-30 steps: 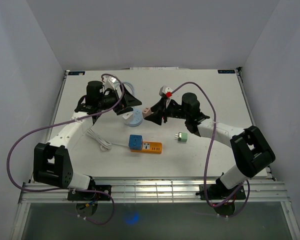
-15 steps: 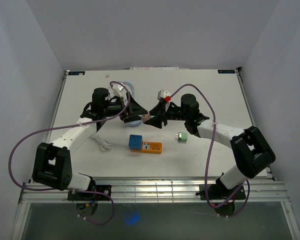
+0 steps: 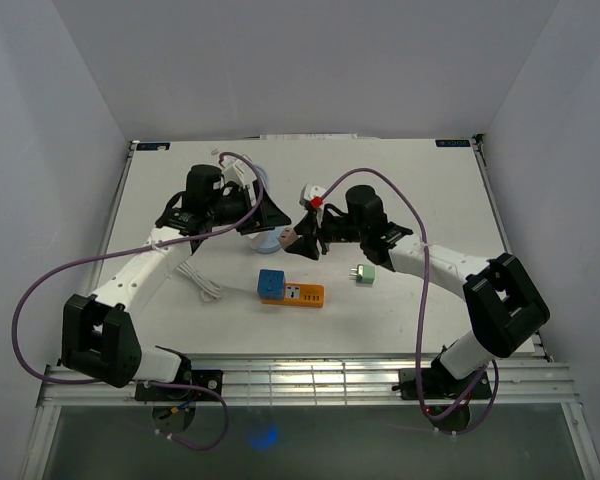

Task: Insert the plug

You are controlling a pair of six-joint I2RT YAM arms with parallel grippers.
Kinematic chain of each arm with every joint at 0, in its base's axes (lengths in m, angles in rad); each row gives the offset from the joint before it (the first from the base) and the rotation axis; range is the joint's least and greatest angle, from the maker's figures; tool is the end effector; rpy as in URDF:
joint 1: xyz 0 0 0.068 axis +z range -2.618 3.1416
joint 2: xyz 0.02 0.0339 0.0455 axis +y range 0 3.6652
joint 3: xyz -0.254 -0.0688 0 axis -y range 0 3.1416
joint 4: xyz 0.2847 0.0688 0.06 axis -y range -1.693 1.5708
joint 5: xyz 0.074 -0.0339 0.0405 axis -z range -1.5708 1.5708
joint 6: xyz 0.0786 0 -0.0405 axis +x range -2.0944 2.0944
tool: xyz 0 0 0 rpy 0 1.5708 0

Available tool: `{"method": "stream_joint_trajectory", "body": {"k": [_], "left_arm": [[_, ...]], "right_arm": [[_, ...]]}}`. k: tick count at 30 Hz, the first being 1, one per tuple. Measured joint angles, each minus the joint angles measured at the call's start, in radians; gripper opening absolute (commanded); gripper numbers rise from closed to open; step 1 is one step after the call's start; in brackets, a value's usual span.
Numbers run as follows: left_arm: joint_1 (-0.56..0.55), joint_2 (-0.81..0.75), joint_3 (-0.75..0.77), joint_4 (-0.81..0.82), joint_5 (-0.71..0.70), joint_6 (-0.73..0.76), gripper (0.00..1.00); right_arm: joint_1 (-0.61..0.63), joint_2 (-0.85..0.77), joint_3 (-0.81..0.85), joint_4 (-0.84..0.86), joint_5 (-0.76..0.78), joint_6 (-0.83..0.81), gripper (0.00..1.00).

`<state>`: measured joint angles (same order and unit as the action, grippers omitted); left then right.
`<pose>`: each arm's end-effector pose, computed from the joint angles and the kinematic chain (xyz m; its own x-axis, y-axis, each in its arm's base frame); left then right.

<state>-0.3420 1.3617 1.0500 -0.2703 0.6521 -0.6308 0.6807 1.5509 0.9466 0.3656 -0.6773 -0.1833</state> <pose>0.3332 -0.1692 0.2567 -0.8571 -0.1925 -0.4779 0.2955 0.5761 -0.7621 0.2913 0.2993 0.2231 -0.0050 -0.1868 -0.9824 -0.9810 0.1915 -0.0314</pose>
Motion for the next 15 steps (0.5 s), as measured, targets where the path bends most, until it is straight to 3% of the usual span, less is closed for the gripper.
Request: {"method": "stream_joint_trajectory", "body": {"k": [4,15], "left_arm": [[-0.01,0.002,0.046,-0.069,-0.056,0.055,0.63],[-0.043,0.043,0.13,-0.195,-0.118,0.164,0.66]], "right_arm": [[0.01,0.0,0.01,-0.04,0.024,-0.018,0.08],[0.034,0.003,0.068,-0.131,0.058,-0.054,0.08]]}}
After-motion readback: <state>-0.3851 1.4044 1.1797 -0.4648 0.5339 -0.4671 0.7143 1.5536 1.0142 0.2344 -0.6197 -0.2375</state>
